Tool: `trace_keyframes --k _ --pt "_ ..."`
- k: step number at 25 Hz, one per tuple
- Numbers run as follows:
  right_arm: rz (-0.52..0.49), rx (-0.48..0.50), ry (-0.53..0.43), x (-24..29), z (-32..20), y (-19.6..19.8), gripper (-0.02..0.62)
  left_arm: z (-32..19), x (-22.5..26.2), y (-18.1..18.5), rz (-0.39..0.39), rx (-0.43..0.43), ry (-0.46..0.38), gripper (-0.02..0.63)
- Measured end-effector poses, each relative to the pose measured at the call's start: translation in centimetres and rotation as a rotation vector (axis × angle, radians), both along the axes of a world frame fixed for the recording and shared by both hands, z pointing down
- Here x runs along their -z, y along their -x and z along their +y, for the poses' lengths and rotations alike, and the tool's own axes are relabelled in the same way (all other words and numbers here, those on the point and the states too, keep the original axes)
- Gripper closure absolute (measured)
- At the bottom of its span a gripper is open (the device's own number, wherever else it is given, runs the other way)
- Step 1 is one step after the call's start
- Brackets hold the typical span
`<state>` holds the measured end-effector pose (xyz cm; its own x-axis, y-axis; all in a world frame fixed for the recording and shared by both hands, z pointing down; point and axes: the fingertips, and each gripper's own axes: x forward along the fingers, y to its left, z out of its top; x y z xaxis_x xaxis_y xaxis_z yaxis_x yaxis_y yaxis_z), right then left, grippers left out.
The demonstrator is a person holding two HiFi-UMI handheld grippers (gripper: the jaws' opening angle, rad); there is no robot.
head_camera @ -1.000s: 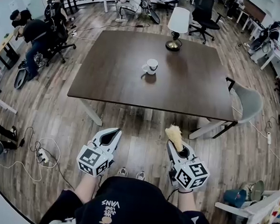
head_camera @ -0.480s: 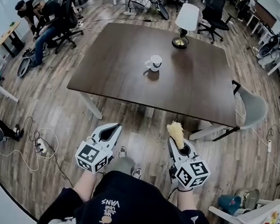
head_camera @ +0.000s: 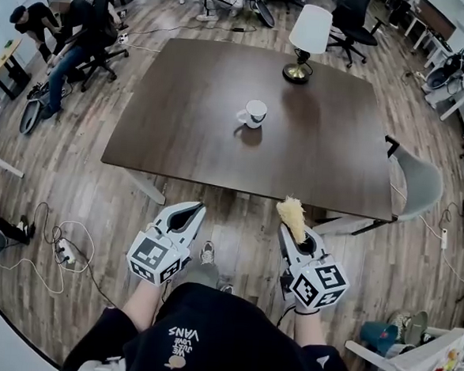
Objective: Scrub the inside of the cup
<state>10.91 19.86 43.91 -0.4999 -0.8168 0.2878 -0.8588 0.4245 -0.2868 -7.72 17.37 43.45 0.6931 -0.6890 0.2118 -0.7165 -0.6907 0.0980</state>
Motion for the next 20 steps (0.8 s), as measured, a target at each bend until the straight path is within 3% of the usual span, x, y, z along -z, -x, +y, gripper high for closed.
trace_keyframes --k 12,20 --pt "0.021 -0.071 -0.015 0.8 -9.3 3.1 0.516 -10.5 0.5 3.5 0.015 -0.058 -0.014 0.595" --pt "0.022 -0.123 -0.022 1.0 -12.7 4.1 0.516 -14.9 0.8 4.0 0.004 -0.114 -0.034 0.595"
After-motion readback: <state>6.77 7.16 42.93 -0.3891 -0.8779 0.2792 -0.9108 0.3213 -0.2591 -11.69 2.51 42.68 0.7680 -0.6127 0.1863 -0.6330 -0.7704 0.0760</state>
